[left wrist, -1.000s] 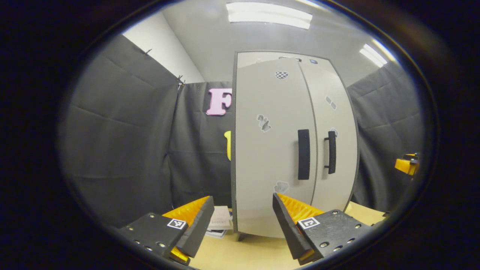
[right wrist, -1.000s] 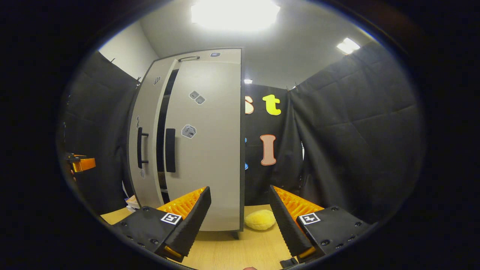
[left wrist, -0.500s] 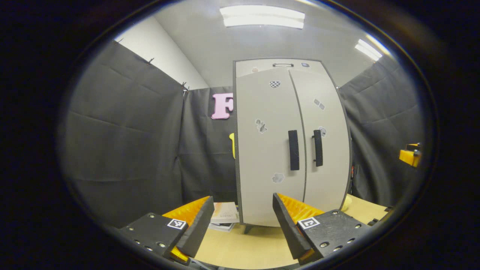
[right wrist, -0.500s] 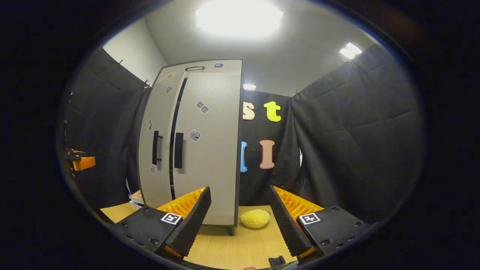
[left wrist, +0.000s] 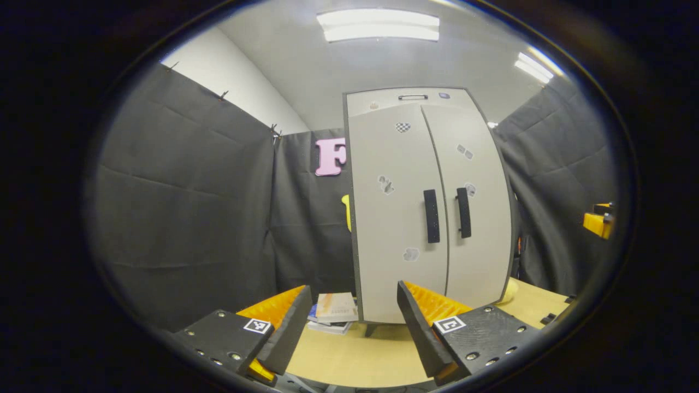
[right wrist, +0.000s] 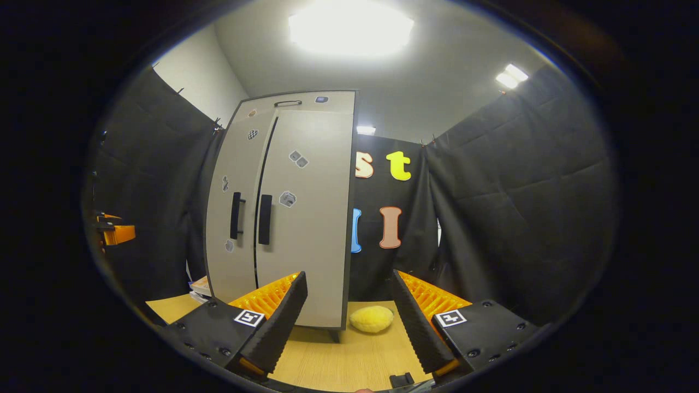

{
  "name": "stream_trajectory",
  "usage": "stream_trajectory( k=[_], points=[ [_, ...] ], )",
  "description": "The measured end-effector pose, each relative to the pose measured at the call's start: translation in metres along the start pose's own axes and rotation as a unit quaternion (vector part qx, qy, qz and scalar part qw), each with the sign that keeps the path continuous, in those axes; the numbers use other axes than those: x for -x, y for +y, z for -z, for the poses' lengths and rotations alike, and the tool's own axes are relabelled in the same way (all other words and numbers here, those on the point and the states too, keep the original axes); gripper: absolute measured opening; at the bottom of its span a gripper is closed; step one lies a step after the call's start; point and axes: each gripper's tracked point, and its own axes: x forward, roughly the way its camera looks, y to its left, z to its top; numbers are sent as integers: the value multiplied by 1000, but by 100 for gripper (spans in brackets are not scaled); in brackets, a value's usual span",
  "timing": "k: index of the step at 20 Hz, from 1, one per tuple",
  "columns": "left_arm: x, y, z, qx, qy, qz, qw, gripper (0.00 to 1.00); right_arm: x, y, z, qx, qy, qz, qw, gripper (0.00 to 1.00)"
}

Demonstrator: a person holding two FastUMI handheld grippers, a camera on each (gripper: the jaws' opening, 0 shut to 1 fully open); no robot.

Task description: Grab one shoe with the right hand and put it into the shoe cabinet, grab the other shoe with the left hand and put it into the shoe cabinet; then close the right door with the right hand and the left door with the left hand.

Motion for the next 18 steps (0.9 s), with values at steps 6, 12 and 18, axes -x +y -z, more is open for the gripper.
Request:
stream_trajectory(
  k=[6, 12, 18],
  points=[
    [-1, 3, -1, 0, -1, -3, 1000, 96, -6, 4, -3, 4, -6, -1, 1000, 97],
    [1, 5, -3, -1, -3, -5, 1000, 96, -7, 2, -4, 7, -8, 0, 1000, 96],
    [4, 6, -2, -1, -3, -4, 1000, 96, -5, 1, -4, 6, -7, 1, 1000, 96]
  ],
)
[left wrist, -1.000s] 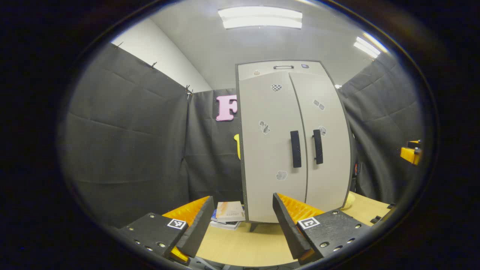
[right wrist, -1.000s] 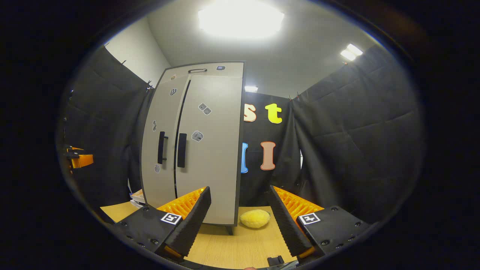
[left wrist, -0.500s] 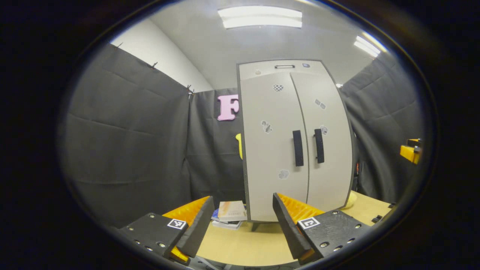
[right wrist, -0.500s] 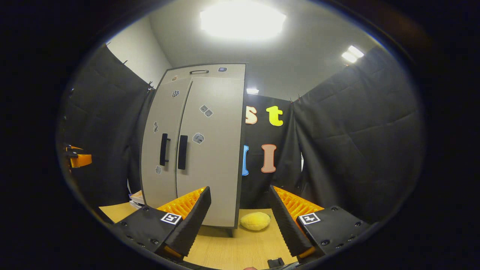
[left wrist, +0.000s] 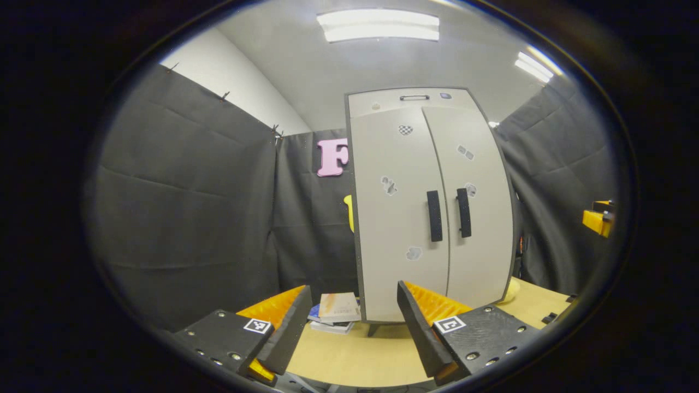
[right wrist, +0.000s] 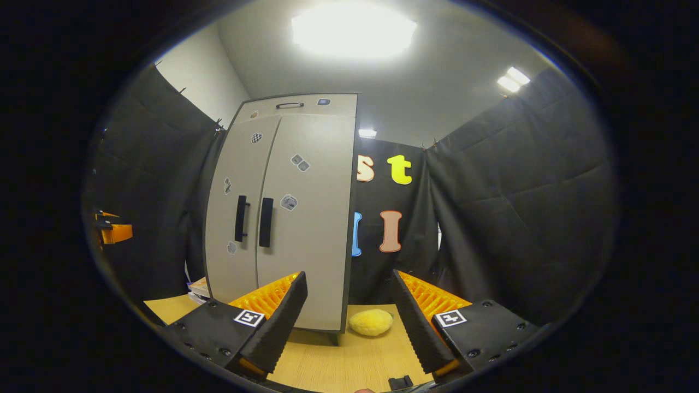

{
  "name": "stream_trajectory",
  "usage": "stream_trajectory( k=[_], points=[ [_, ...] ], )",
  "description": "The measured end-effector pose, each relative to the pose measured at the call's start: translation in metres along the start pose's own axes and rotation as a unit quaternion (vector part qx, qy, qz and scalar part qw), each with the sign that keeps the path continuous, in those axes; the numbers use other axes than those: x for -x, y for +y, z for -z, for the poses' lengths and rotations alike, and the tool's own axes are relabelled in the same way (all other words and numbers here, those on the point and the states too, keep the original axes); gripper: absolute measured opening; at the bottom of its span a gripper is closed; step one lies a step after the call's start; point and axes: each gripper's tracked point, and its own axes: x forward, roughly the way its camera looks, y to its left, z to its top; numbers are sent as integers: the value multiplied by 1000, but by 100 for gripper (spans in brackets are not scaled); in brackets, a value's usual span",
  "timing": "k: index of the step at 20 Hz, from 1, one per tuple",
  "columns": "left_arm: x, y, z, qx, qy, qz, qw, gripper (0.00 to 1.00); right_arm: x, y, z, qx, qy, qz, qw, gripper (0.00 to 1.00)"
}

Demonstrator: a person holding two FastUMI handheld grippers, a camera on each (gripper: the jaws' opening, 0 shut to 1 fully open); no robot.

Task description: Grab one shoe with the right hand and put it into the shoe cabinet, grab the other shoe with the left hand and put it into the shoe cabinet; then close the right door with the right hand and the left door with the left hand.

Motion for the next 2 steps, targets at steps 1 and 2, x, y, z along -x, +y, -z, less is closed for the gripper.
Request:
stream_trajectory(
  k=[1, 2],
  points=[
    [0, 1, 0, 0, 0, -1, 1000, 96, -1, 0, 0, 0, -1, 0, 1000, 96],
    [0, 2, 1, 0, 0, -1, 1000, 96, 0, 0, -1, 0, -1, 1, 1000, 97]
  ],
)
